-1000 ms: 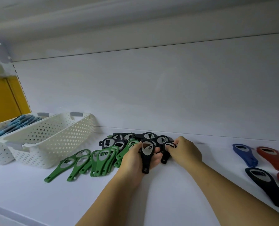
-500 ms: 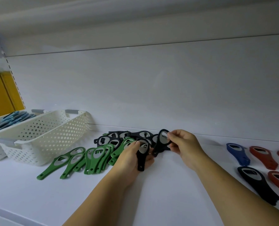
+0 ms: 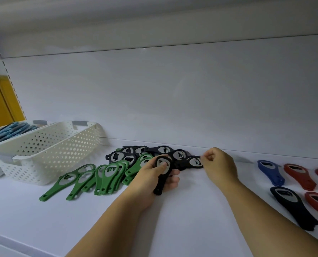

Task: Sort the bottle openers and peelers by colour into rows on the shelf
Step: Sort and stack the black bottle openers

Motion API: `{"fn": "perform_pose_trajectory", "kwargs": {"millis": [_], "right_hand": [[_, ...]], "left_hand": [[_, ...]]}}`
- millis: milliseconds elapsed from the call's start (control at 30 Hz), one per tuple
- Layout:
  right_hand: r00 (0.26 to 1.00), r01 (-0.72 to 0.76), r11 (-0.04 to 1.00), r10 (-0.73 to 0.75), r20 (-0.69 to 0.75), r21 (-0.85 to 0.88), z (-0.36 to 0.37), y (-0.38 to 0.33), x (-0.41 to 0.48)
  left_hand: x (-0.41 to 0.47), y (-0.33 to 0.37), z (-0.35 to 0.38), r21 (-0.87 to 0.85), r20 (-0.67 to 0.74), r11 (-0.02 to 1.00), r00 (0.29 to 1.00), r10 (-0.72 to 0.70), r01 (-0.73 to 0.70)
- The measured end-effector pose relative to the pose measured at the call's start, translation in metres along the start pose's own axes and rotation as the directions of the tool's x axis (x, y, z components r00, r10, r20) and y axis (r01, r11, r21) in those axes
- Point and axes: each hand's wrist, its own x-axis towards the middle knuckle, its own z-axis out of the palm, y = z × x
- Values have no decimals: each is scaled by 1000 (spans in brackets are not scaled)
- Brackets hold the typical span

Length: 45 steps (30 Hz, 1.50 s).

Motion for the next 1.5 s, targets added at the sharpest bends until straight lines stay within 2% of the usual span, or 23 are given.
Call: {"fn": "perform_pose_trajectory", "kwargs": {"millis": [100, 167, 233, 333, 467, 633, 700, 767, 800, 833, 900, 967, 1067, 1133, 1167, 1233, 1300, 1367, 1500], "right_hand": [[993, -78, 991, 87, 75, -108, -1, 15, 10], [990, -26, 966, 61, 131, -256, 5, 11, 8], [982, 51, 895, 36, 185, -443, 10, 6, 5], [979, 50, 875, 52, 197, -481, 12, 6, 6], [990, -45, 980, 69, 119, -196, 8, 9, 8], [998, -61, 979, 60, 13, 193, 2, 4, 8], [992, -122, 896, 126, 18, 427, -3, 1, 7], [973, -231, 732, 165, 163, 641, -8, -6, 4], [956, -286, 658, 143, 257, 697, -10, -11, 1], [934, -327, 627, 102, 342, 707, -10, -16, -2], [892, -341, 674, 12, 452, 655, -6, -27, -11], [863, -301, 738, -57, 501, 603, -1, -36, -20], [838, -255, 765, -131, 530, 592, 4, -46, -27], [862, -201, 794, -135, 488, 574, 7, -47, -28], [899, -135, 843, -117, 423, 520, 8, -43, -26], [968, 21, 964, -86, 237, 265, 8, -29, -20], [992, 54, 999, -55, 115, 9, 4, -12, -10], [995, 34, 996, -27, 96, -77, 1, 2, -1], [982, 27, 956, 29, 186, -291, 7, 8, 8]], "left_hand": [[-1, 1, 0, 66, 27, 998, 1000, -6, 5], [-2, 0, 0, 118, 38, 993, 999, -4, -1], [-2, 0, 0, 128, 43, 992, 999, 11, -17], [-2, 1, 0, 77, 28, 997, 999, 22, -24], [1, 2, 0, -25, -7, 999, 1000, -30, 30], [2, 4, 1, -113, -19, 991, 997, -79, 76], [1, 4, 1, -157, -10, 984, 996, -93, 90], [1, 4, 0, -165, 5, 981, 994, -106, 105], [1, 4, 0, -149, 13, 983, 994, -109, 110], [0, 4, 1, -125, 23, 986, 994, -110, 112], [-1, 5, 2, -73, 51, 992, 993, -104, 107], [-2, 5, 3, -22, 89, 996, 992, -87, 89], [-4, 4, 2, 65, 139, 997, 989, -51, 43], [-4, 3, 0, 101, 127, 995, 991, -32, 19], [-3, 3, 0, 101, 100, 995, 995, -27, 16], [-1, 2, 0, 77, 49, 997, 998, -32, 28], [0, 2, 0, 75, 32, 997, 999, -40, 38], [1, 2, 0, 81, 24, 996, 999, -44, 41], [-1, 3, 1, 84, 2, 994, 998, -64, 63]]}}
